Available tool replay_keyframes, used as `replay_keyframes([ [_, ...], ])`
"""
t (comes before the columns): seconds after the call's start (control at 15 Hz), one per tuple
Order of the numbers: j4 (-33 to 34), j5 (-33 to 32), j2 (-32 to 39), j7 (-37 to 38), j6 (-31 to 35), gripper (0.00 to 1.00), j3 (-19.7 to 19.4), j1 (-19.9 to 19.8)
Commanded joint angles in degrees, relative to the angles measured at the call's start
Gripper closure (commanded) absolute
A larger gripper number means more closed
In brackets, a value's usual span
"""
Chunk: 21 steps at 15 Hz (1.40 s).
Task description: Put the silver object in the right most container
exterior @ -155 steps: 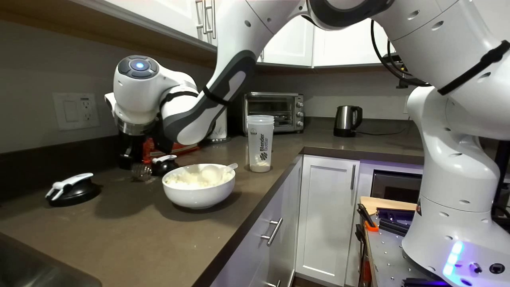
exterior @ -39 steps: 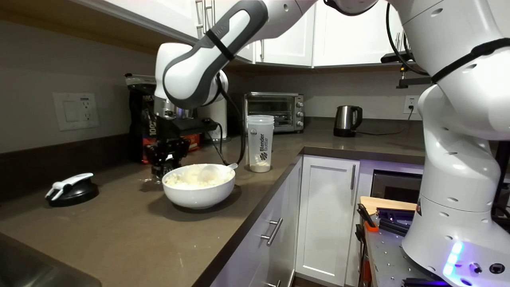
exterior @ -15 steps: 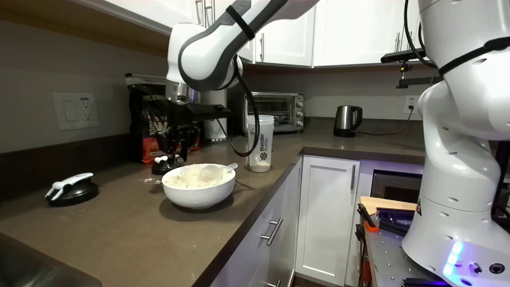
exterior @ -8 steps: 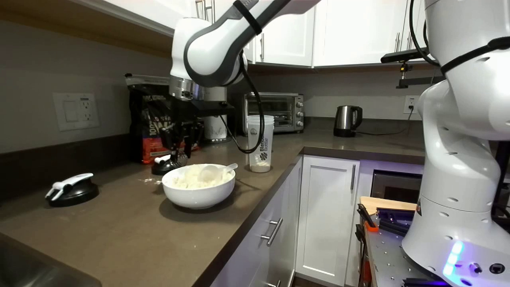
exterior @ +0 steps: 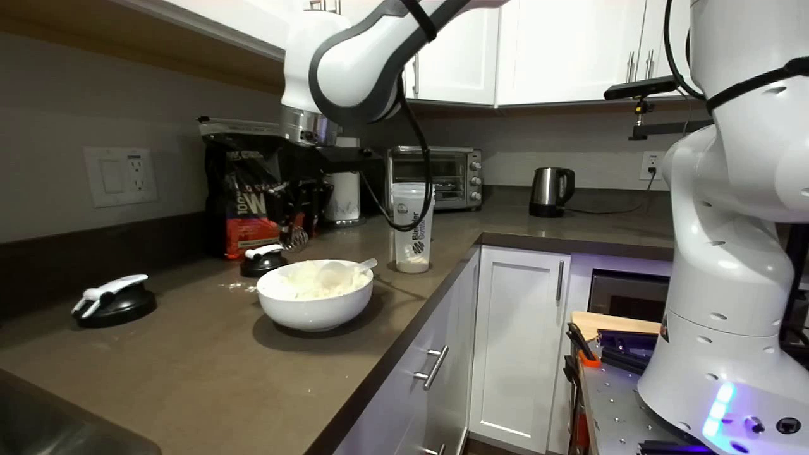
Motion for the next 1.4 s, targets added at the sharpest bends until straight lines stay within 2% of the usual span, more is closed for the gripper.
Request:
replay_keyframes([
  [0.0,-3.21,-3.34,-3.78,3.13,0.92,0.49,0.03,-0.34],
  [0.33,-4.87,-6.09,-6.51,5.33,0.72,0.53,0.35,-0.9],
  [0.53,-5.56,-7.52,-7.97,6.47,0.42,0.5,0.56,-1.23],
  [1.33,-5.69,-9.91,-11.97,8.37,-0.63,0.52,1.6,-3.31],
])
